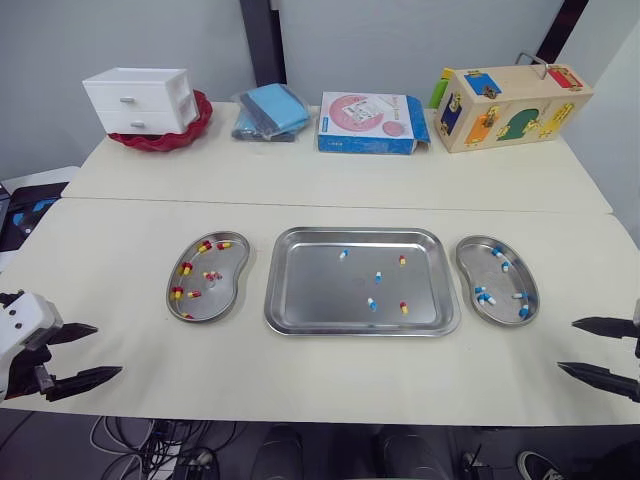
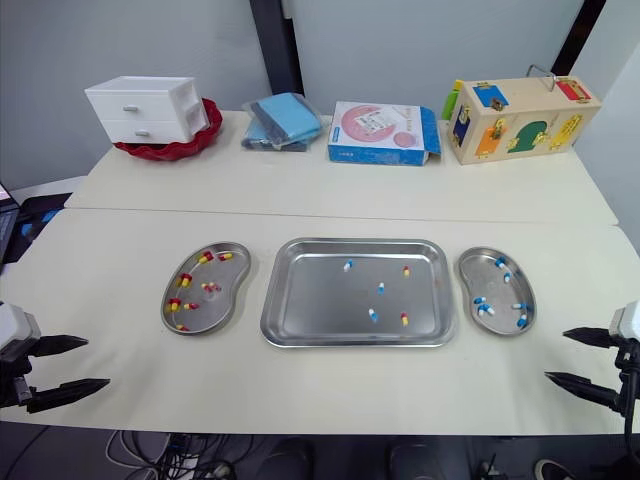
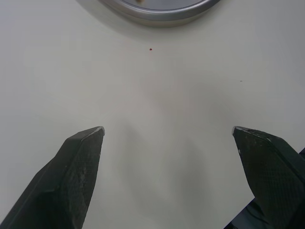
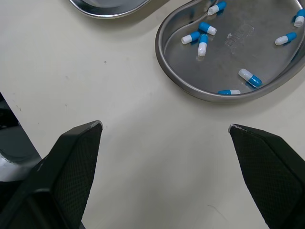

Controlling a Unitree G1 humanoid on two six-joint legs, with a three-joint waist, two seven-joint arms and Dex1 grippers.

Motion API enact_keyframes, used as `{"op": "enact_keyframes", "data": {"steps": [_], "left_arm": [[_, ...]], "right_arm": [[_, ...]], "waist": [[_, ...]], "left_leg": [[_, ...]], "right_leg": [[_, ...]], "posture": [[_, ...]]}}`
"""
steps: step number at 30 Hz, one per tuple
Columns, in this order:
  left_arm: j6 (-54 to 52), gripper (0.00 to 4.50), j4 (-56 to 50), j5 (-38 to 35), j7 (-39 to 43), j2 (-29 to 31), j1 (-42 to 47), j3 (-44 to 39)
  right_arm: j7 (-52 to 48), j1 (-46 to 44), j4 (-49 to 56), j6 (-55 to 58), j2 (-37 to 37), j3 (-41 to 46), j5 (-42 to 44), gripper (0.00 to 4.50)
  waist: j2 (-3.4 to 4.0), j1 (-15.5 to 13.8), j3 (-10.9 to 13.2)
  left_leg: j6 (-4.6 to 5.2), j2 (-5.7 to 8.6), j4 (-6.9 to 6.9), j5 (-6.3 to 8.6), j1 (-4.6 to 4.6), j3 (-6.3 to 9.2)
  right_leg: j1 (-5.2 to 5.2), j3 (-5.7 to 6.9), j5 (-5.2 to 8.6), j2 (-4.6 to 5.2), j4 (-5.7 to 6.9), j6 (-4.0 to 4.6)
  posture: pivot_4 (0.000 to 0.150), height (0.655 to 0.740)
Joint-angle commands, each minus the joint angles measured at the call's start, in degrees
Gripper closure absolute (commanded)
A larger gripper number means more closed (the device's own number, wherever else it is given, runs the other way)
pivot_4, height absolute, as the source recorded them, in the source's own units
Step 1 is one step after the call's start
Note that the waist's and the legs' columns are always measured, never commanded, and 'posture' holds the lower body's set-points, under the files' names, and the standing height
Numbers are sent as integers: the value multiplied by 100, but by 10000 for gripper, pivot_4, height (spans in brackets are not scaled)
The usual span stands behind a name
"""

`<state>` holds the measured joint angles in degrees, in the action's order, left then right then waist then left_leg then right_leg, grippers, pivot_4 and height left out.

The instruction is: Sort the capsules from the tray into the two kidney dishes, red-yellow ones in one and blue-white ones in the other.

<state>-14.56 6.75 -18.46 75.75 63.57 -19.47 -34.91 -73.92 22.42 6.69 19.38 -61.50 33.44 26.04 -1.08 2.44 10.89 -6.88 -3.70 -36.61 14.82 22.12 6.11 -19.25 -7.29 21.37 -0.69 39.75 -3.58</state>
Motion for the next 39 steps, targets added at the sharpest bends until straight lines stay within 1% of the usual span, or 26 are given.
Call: {"op": "enact_keyframes", "data": {"steps": [1,6,10,14,16,18,21,23,24,27,34,36,39], "left_arm": [[-12,316,-224,-131,4,-66,-7,-183],[-41,316,-795,-496,5,-444,-101,-324],[128,316,-1602,-862,62,-998,-366,-284],[497,316,-2322,-1148,84,-1663,-697,-110],[685,316,-2527,-1188,82,-1934,-848,22],[1030,316,-2782,-1234,-98,-2497,-973,293],[1461,316,-2891,-1142,-337,-3039,-1003,544],[1949,316,-2836,-1018,-486,-3465,-927,806],[2089,316,-2833,-1006,-535,-3586,-916,893],[2346,316,-2893,-997,-856,-3971,-907,1128],[2706,316,-2992,-843,-1363,-4373,-1211,1595],[2684,316,-2984,-871,-1537,-4445,-1272,1667],[2808,316,-2925,-852,-1647,-4433,-1299,1754]], "right_arm": [[-105,-73,-14,-66,-53,87,-29,0],[-240,2,139,58,-42,165,25,0],[-227,-174,772,780,-88,237,601,0],[173,-662,1668,1586,-73,157,1308,0],[566,-1026,2141,1993,-28,-20,1695,0],[1388,-1824,2604,2519,163,-564,2215,0],[2202,-2707,2930,3006,468,-1234,2525,0],[2857,-3544,2947,3255,949,-2163,2273,0],[3065,-3807,2923,3343,1110,-2443,2188,0],[3611,-4505,2531,3454,1628,-3315,1577,0],[4224,-5404,1614,3350,2554,-4651,415,0],[4326,-5725,1149,3189,2939,-5042,25,0],[4334,-5977,701,3012,3238,-5269,-354,0]], "waist": [[0,0,0],[1,0,1],[7,3,1],[7,36,1],[7,33,1],[6,55,0],[-2,63,-2],[-8,46,-6],[-6,22,-5],[-6,-8,-6],[-5,-39,-8],[-5,-33,-8],[-2,-5,-7]], "left_leg": [[0,0,0,0,0,0],[0,0,0,0,1,0],[0,0,-1,0,1,-1],[0,-1,-2,0,0,3],[0,-1,-4,0,0,2],[0,-1,-4,0,0,5],[0,0,-13,0,7,5],[0,-1,-19,0,19,15],[0,1,-23,0,21,17],[0,3,-28,0,28,17],[0,2,-29,-1,60,22],[0,1,-28,-1,66,22],[0,1,-29,-1,69,20]], "right_leg": [[0,0,0,0,0,0],[1,0,0,0,0,0],[3,-1,0,1,1,0],[6,0,-1,-1,0,0],[7,-2,-1,0,1,0],[8,1,-1,-1,0,0],[7,-3,-3,1,-3,-4],[0,6,-4,-1,-2,-3],[0,6,-4,0,0,-4],[-5,6,-6,1,-1,-7],[-50,11,-7,0,19,-6],[-58,11,-7,0,21,-6],[-68,10,-7,0,28,-5]], "posture": [[1500,7400],[1500,7400],[1500,7400],[1500,7400],[1500,7400],[1500,7400],[1500,7400],[1500,7400],[1500,7400],[1500,7400],[1500,7400],[1500,7400],[1500,7400]]}}
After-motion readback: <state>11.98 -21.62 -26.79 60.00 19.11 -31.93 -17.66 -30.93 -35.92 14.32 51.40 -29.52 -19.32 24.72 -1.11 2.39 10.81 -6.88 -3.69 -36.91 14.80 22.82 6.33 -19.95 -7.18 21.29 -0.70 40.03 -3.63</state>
